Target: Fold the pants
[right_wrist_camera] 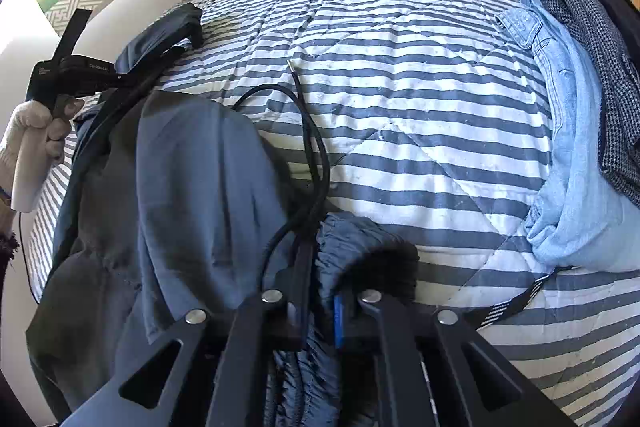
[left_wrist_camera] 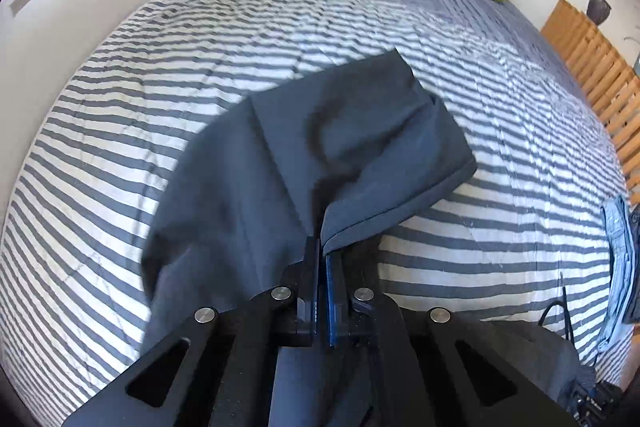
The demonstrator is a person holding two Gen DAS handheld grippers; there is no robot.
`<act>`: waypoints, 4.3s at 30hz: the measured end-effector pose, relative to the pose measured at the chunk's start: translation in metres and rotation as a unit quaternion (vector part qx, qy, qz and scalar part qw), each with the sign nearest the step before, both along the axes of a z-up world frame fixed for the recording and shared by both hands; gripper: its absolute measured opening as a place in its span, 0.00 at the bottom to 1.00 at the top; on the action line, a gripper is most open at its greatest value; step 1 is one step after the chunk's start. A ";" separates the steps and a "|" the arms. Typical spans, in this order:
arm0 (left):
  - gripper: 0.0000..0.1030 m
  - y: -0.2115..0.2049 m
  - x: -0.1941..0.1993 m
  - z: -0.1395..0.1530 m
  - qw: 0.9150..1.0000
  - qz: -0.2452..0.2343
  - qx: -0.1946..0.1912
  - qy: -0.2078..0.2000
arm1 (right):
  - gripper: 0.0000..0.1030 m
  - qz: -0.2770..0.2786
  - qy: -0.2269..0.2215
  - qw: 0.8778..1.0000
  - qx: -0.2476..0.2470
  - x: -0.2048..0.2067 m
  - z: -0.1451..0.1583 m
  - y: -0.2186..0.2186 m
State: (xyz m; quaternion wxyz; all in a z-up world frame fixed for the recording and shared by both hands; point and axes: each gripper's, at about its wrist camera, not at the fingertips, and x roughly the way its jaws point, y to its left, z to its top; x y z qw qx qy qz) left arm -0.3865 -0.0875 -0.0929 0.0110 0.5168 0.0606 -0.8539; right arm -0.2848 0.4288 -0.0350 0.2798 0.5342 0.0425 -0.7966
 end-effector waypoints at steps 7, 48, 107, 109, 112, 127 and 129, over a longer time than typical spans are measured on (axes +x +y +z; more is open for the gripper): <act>0.02 -0.183 0.101 0.062 0.975 0.168 0.122 0.085 | 0.04 -0.022 0.068 0.997 -0.005 0.019 0.041 0.013; 0.21 -0.315 0.162 0.039 0.964 0.261 -0.051 -0.015 | 0.14 -0.107 0.134 0.980 0.096 0.046 0.091 0.079; 0.53 -0.276 0.064 0.001 0.966 0.231 0.095 -0.065 | 0.26 0.185 0.069 0.980 0.032 0.082 0.063 -0.135; 0.49 -0.277 0.057 -0.006 0.965 0.238 0.095 -0.062 | 0.26 0.218 0.064 0.974 0.020 0.096 0.064 -0.164; 0.00 -0.274 0.050 -0.014 0.967 0.234 0.080 -0.067 | 0.26 0.262 0.063 0.963 0.010 0.111 0.061 -0.214; 0.00 -0.291 0.088 0.082 0.971 0.193 0.137 0.031 | 0.01 0.302 0.053 0.951 0.027 0.118 0.021 -0.359; 0.00 -0.282 0.091 0.114 0.970 0.173 0.156 0.066 | 0.01 0.286 0.059 0.956 0.011 0.110 0.039 -0.348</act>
